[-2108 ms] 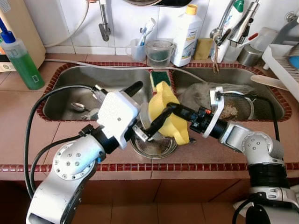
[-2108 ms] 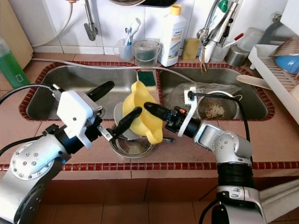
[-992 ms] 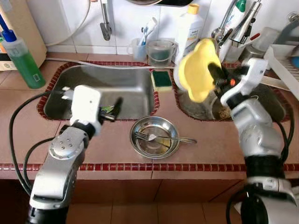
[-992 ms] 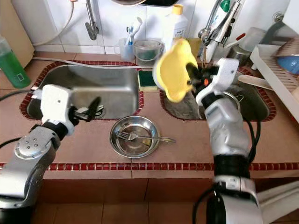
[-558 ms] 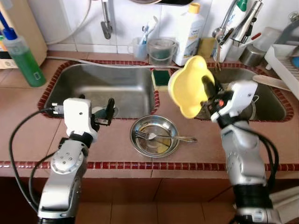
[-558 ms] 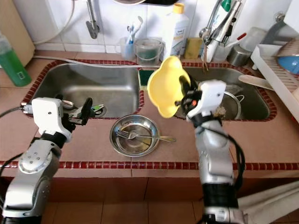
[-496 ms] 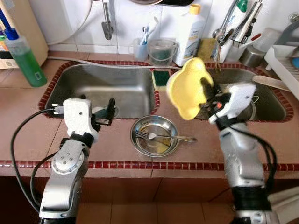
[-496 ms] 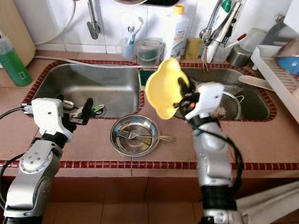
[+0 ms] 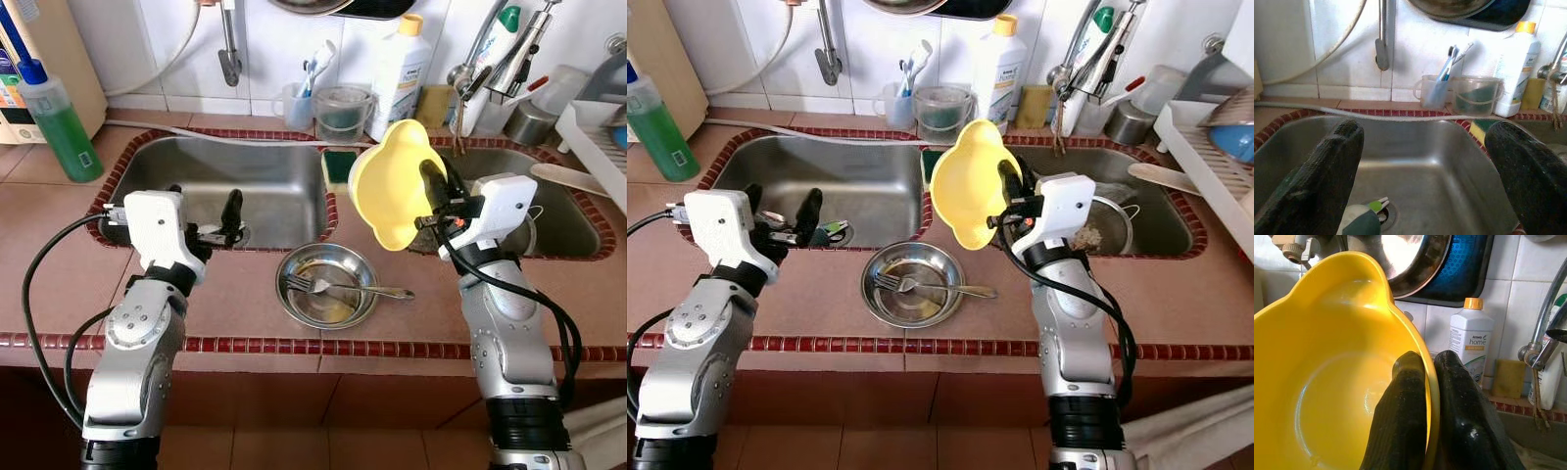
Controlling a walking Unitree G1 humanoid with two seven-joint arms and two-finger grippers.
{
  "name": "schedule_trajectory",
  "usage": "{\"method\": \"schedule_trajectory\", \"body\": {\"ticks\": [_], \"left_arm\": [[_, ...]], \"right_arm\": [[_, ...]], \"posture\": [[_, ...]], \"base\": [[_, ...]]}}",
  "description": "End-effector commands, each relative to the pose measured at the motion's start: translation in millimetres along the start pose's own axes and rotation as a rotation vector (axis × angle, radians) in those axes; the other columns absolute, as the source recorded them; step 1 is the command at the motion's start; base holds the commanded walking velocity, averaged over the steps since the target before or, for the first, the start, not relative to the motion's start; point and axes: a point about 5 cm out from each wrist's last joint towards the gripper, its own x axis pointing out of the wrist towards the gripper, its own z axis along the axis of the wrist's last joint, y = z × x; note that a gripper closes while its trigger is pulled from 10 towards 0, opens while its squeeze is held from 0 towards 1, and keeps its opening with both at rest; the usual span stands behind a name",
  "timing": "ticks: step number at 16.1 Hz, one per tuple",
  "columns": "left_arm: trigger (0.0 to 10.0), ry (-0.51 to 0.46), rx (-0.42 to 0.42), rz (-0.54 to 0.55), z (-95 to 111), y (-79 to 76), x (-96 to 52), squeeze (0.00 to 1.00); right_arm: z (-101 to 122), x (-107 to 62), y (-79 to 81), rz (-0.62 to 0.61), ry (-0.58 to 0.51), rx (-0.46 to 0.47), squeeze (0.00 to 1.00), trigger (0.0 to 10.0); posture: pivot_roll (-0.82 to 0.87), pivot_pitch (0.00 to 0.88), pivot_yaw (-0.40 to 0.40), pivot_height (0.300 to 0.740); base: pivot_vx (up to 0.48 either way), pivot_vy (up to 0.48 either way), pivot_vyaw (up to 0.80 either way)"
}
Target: Kitchen organization
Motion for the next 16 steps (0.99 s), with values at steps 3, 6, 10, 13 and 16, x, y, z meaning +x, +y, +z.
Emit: {"method": "schedule_trajectory", "body": {"ticks": [3, 6, 10, 13, 16], "left_arm": [[10.0, 0.031, 0.020, 0.004, -6, -1.3, 2.6, 0.00], [10.0, 0.037, 0.033, 0.011, -7, -0.9, 4.7, 0.00], [10.0, 0.021, 0.044, 0.017, -5, -0.2, 5.8, 0.00], [10.0, 0.020, 0.047, 0.023, -4, 0.8, 5.0, 0.00], [10.0, 0.019, 0.048, 0.026, -4, 1.3, 5.3, 0.00]], "right_arm": [[1, 1.0, 2.9, 0.005, 0.009, -0.017, 0.00, 10.0], [3, 6.6, 14.6, 0.094, 0.010, -0.010, 0.00, 10.0], [3, 8.2, 22.8, 0.167, 0.018, -0.016, 0.00, 10.0], [1, 8.2, 25.8, 0.185, 0.024, -0.012, 0.00, 10.0], [1, 8.5, 26.6, 0.194, 0.027, -0.010, 0.00, 10.0]], "posture": [[-0.03, 0.004, -0.042, 0.740], [-0.03, 0.000, -0.049, 0.740], [-0.03, 0.000, -0.058, 0.740], [-0.02, 0.000, -0.061, 0.740], [-0.02, 0.000, -0.060, 0.740]], "base": [[0.000, 0.000, 0.00], [0.000, 0.000, 0.00], [0.168, 0.000, 0.00], [0.371, 0.000, 0.00], [0.379, 0.000, 0.00]]}}
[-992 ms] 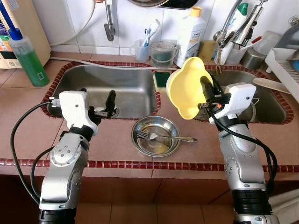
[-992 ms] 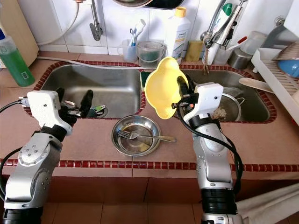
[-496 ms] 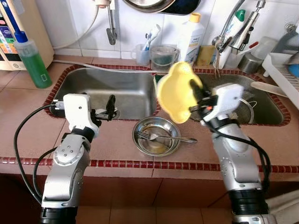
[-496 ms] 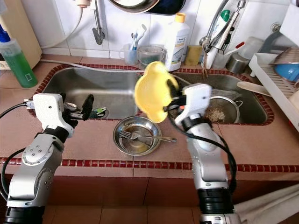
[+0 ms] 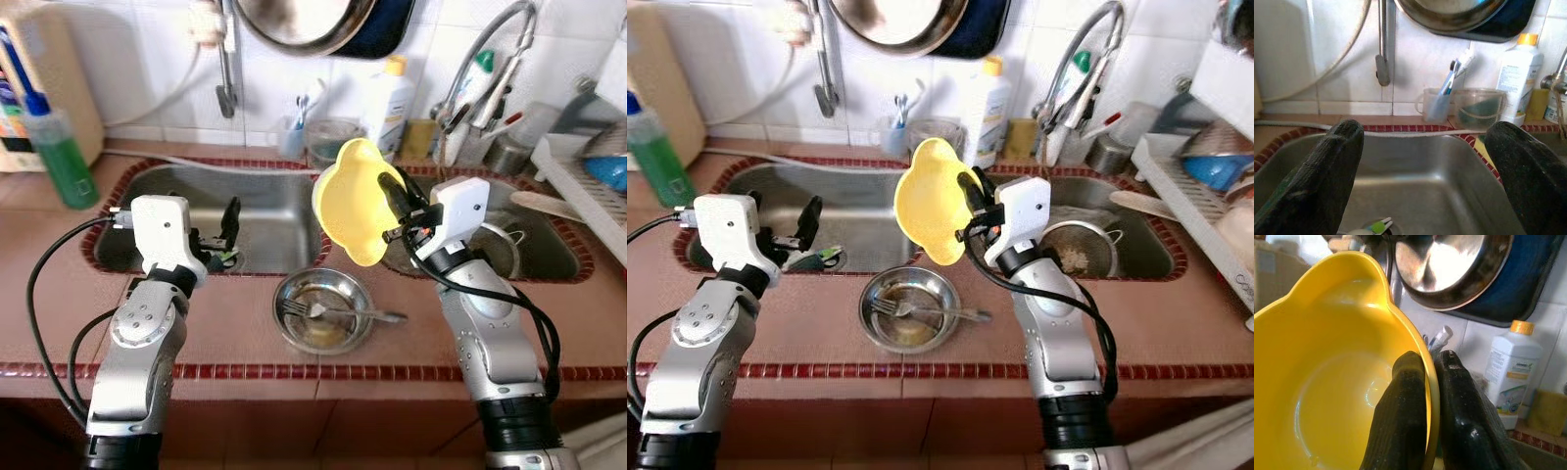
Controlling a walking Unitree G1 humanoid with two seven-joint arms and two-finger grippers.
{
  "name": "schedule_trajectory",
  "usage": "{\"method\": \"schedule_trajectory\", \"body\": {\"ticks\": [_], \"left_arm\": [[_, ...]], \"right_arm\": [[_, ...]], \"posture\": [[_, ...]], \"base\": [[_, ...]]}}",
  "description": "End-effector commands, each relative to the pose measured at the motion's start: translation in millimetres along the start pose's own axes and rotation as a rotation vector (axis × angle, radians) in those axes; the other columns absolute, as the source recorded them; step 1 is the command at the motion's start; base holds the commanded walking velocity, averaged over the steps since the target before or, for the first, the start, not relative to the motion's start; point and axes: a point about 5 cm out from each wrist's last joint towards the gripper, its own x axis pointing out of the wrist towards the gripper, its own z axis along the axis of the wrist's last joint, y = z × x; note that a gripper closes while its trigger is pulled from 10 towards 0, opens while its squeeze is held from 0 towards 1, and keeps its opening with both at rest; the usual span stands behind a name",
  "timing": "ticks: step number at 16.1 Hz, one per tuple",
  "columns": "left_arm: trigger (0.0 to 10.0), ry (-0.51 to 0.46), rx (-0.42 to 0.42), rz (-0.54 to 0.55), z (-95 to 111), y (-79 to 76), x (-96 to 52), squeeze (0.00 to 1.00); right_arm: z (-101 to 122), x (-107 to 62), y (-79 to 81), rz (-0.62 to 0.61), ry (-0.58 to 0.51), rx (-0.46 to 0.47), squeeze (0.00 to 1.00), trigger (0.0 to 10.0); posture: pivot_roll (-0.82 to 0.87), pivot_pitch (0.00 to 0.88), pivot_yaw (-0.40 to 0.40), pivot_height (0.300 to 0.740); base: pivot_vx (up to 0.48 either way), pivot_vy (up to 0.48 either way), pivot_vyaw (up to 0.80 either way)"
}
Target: Kitchen organization
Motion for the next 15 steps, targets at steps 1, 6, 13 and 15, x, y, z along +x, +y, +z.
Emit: {"method": "schedule_trajectory", "body": {"ticks": [1, 6, 13, 15], "left_arm": [[10.0, -0.006, 0.007, 0.007, 2, 1.0, 2.1, 0.00], [10.0, -0.007, 0.007, 0.007, 3, 1.5, 2.3, 0.00], [10.0, 0.016, 0.035, -0.060, 14, -11.0, 2.8, 0.00], [10.0, 0.024, 0.093, -0.150, 17, -21.0, -1.5, 0.00]], "right_arm": [[6, 3.6, 0.9, 0.016, -0.022, 0.000, 0.00, 10.0], [5, 1.9, -1.0, 0.011, -0.015, 0.001, 0.00, 10.0], [-9, -0.9, -30.5, -0.120, 0.143, 0.035, 0.00, 10.0], [-11, -2.2, -39.6, -0.138, 0.176, 0.016, 0.00, 10.0]], "posture": [[-0.02, 0.000, -0.059, 0.740], [-0.03, 0.000, -0.059, 0.740], [-0.04, 0.015, -0.053, 0.740], [-0.04, 0.035, -0.050, 0.740]], "base": [[0.379, 0.000, 0.00], [0.379, 0.000, 0.00], [0.047, 0.000, 0.00], [0.000, 0.000, 0.00]]}}
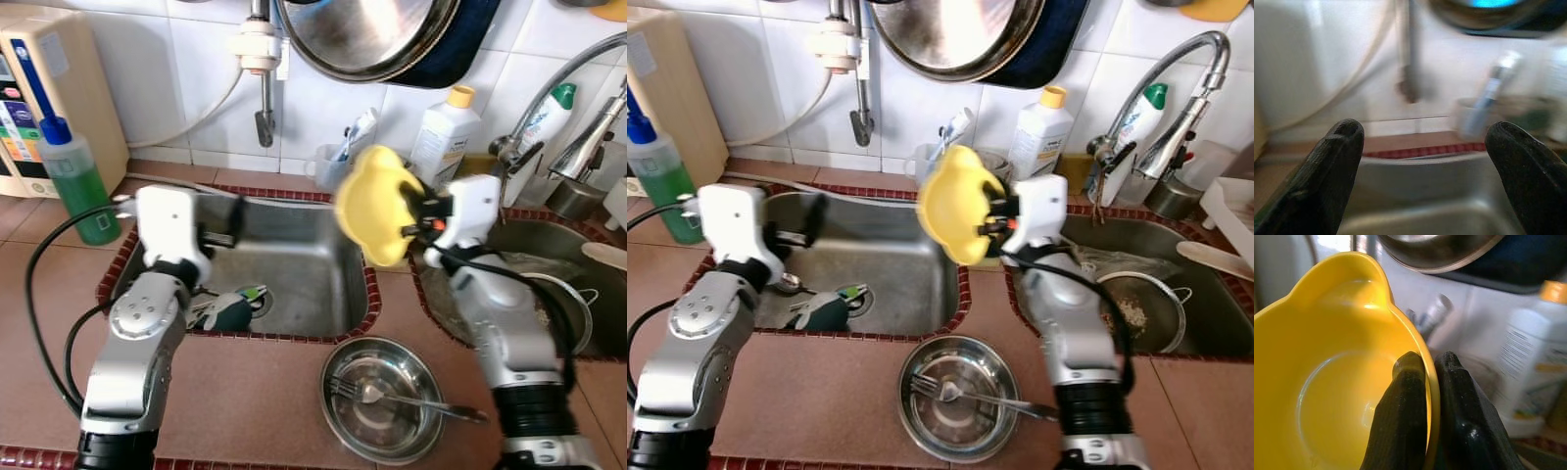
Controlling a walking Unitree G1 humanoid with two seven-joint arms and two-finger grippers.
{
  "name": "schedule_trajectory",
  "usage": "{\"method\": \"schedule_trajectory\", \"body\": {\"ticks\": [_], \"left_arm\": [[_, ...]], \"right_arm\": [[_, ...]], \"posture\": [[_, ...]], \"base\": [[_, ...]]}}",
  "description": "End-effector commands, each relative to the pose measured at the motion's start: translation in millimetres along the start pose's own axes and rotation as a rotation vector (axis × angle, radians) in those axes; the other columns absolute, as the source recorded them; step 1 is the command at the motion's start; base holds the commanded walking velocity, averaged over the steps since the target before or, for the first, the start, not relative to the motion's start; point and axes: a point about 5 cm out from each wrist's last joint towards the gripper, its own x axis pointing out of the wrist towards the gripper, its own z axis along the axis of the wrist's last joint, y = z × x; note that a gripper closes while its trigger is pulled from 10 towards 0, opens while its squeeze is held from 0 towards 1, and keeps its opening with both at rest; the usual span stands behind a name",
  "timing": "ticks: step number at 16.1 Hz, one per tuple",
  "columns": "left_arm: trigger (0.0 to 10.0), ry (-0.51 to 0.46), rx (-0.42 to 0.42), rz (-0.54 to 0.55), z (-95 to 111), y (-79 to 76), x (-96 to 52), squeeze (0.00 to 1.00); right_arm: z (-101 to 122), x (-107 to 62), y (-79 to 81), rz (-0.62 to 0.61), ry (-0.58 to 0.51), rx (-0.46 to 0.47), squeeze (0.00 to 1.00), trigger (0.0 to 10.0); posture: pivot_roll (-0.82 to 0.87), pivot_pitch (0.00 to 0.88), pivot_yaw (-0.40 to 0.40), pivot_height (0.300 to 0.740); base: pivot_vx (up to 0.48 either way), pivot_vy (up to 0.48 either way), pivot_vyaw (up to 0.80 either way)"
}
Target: Kitchen organization
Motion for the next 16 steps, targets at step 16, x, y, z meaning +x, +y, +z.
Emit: {"method": "schedule_trajectory", "body": {"ticks": [16], "left_arm": [[10.0, 0.121, 0.050, -0.408, 20, -54.1, -52.8, 0.00]], "right_arm": [[12, 39.5, -10.9, 0.187, 0.038, -0.030, 0.00, 10.0]], "posture": [[0.03, 0.271, -0.027, 0.740]], "base": [[0.000, 0.000, 0.00]]}}
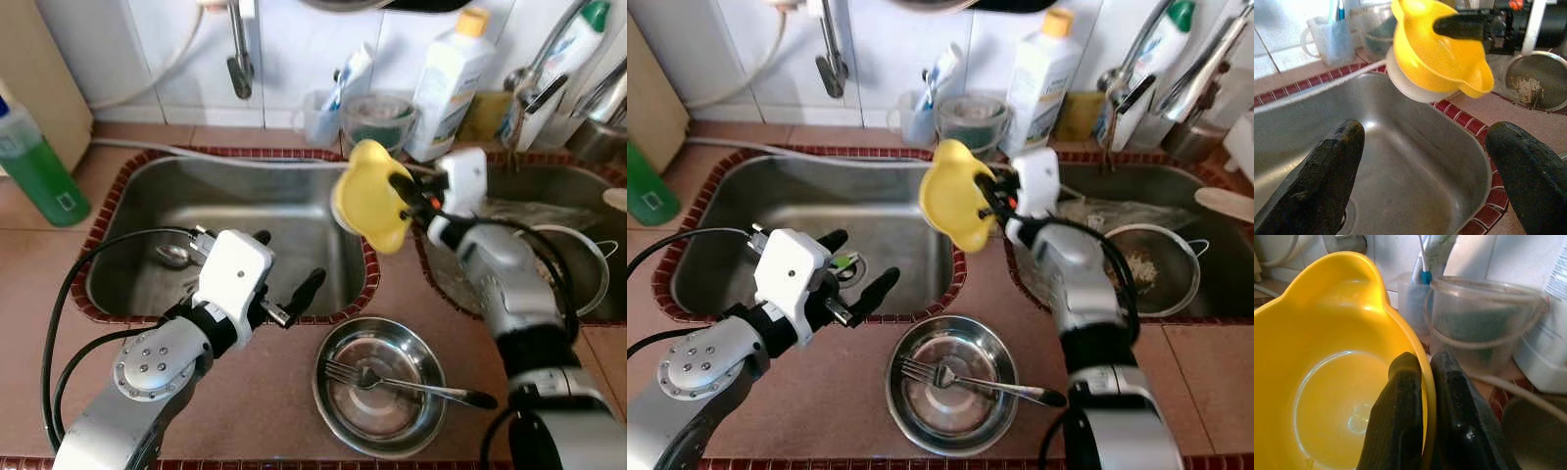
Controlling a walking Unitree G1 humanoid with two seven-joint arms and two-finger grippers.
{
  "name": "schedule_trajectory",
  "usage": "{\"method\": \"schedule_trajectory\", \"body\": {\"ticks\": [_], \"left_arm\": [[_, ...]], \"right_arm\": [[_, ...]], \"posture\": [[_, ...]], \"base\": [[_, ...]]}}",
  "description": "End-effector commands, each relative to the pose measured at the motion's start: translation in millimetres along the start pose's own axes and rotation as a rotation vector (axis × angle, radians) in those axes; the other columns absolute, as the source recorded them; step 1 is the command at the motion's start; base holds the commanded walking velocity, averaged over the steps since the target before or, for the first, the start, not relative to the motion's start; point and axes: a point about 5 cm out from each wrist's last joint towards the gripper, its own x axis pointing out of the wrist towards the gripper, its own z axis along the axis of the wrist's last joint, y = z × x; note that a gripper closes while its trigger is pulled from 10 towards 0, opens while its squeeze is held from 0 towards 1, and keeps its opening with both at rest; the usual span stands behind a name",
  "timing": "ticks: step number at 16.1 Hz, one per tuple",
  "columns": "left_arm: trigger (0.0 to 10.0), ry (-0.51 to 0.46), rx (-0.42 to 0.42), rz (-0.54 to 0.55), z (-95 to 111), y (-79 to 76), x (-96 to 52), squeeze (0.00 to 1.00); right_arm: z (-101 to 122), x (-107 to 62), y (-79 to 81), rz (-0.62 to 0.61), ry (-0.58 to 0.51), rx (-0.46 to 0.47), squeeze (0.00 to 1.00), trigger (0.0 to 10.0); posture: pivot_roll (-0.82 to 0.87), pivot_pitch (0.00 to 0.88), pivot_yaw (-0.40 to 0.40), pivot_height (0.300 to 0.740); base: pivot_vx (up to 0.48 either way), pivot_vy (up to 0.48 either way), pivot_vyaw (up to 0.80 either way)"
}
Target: Kitchen organization
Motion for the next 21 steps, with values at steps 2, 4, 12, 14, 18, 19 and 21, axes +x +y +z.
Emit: {"method": "schedule_trajectory", "body": {"ticks": [2, 4, 12, 14, 18, 19, 21], "left_arm": [[10.0, -0.010, -0.004, -0.002, 6, -2.6, -3.4, 0.00], [10.0, -0.010, -0.025, 0.002, 8, -4.3, -4.5, 0.00], [10.0, -0.016, -0.039, 0.018, 10, -1.4, -4.0, 0.00], [10.0, -0.021, -0.050, 0.034, 11, 0.4, -6.3, 0.00], [10.0, -0.018, -0.053, 0.055, 10, 3.0, -8.9, 0.00], [10.0, -0.017, -0.055, 0.060, 9, 4.8, -9.5, 0.00], [10.0, -0.018, -0.054, 0.060, 10, 7.1, -8.7, 0.00]], "right_arm": [[5, 4.5, -0.4, 0.024, -0.017, -0.017, 0.00, 10.0], [7, 14.5, 8.5, 0.106, -0.031, -0.011, 0.00, 10.0], [16, 32.3, 20.3, 0.199, -0.043, -0.023, 0.00, 10.0], [15, 31.5, 13.8, 0.174, -0.030, -0.050, 0.00, 10.0], [13, 29.6, 5.3, 0.074, 0.001, -0.148, 0.00, 10.0], [11, 27.4, 3.2, 0.013, -0.002, -0.176, 0.00, 10.0], [6, 24.5, 2.4, -0.040, 0.000, -0.160, 0.00, 10.0]], "posture": [[0.03, 0.279, -0.030, 0.740], [0.04, 0.290, -0.035, 0.740], [0.03, 0.299, -0.048, 0.740], [0.04, 0.294, -0.054, 0.740], [0.05, 0.283, -0.052, 0.740], [0.05, 0.278, -0.045, 0.740], [0.05, 0.275, -0.036, 0.740]], "base": [[0.000, 0.000, 0.00], [0.000, 0.000, 0.00], [0.000, 0.000, 0.00], [0.000, 0.000, 0.00], [0.000, 0.000, 0.00], [0.000, 0.000, 0.00], [0.000, 0.000, 0.00]]}}
